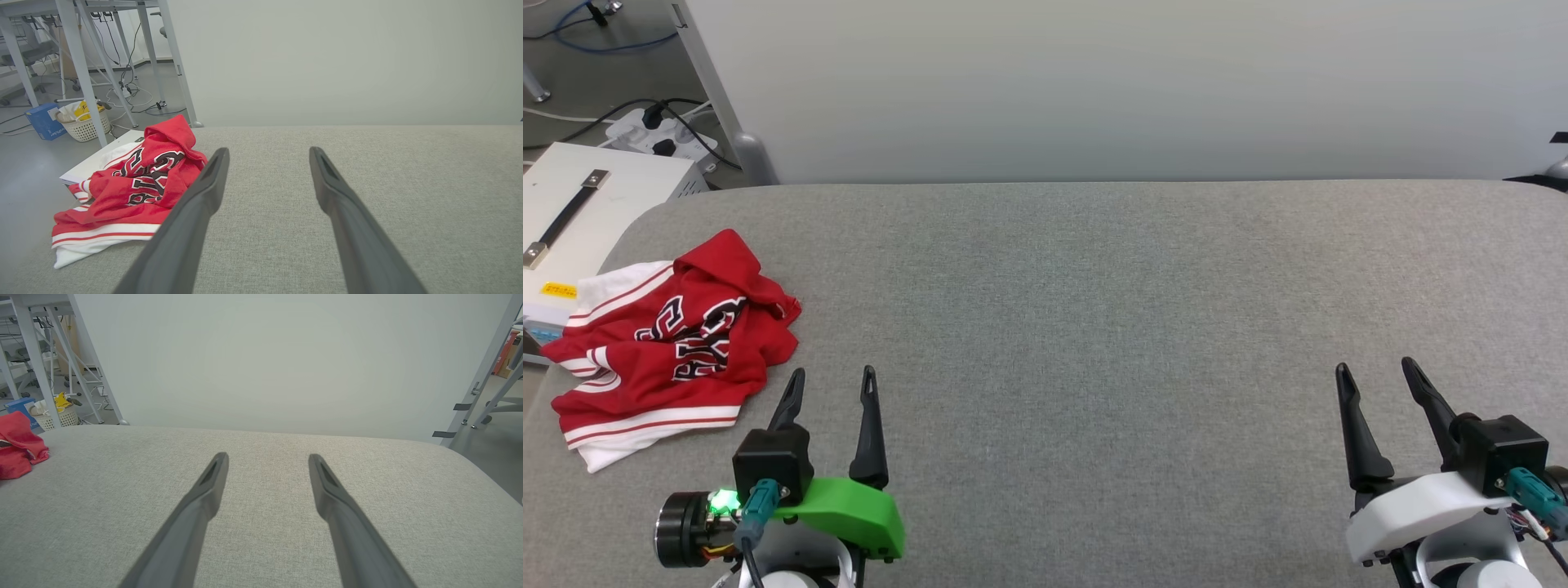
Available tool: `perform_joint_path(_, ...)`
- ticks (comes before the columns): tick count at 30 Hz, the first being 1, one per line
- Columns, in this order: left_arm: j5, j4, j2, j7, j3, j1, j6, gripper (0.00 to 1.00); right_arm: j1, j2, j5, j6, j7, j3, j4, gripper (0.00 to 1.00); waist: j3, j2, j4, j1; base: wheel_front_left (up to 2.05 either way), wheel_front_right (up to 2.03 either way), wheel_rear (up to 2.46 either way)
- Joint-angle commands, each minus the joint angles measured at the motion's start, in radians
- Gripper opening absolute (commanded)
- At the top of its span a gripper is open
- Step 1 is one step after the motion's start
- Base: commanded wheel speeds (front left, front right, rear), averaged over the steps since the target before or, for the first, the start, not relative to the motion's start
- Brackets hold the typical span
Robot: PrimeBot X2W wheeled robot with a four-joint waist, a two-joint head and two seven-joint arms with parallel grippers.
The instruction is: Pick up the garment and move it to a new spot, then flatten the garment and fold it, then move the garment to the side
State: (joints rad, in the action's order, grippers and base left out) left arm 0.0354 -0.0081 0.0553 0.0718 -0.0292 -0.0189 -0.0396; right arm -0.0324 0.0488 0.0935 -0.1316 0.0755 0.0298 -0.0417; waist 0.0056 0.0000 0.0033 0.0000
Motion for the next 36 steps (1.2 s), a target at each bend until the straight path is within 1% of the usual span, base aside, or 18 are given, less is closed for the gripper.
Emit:
perform_joint_path(1, 0.007, -0.001, -0.002, 0.013, -0.004, -0.003, -0.008, 1.0, -0.011, 0.001, 0.012, 0.0, 0.012, 0.003, -0.011, 1.0, 0.0, 0.0, 0.0, 0.0, 0.0, 0.0, 0.0)
perform_joint_path(25, 0.022, -0.002, -0.003, 0.064, -0.027, -0.004, -0.029, 1.0, -0.032, 0.001, 0.051, 0.0, 0.063, 0.005, -0.032, 1.0, 0.009, 0.0, 0.003, 0.0, 0.0, 0.0, 0.0)
perform_joint_path(36, 0.03, 0.0, -0.003, 0.087, -0.04, -0.004, -0.037, 1.0, -0.04, 0.001, 0.051, 0.001, 0.085, 0.002, -0.042, 1.0, 0.014, 0.0, 0.006, 0.0, 0.0, 0.0, 0.0)
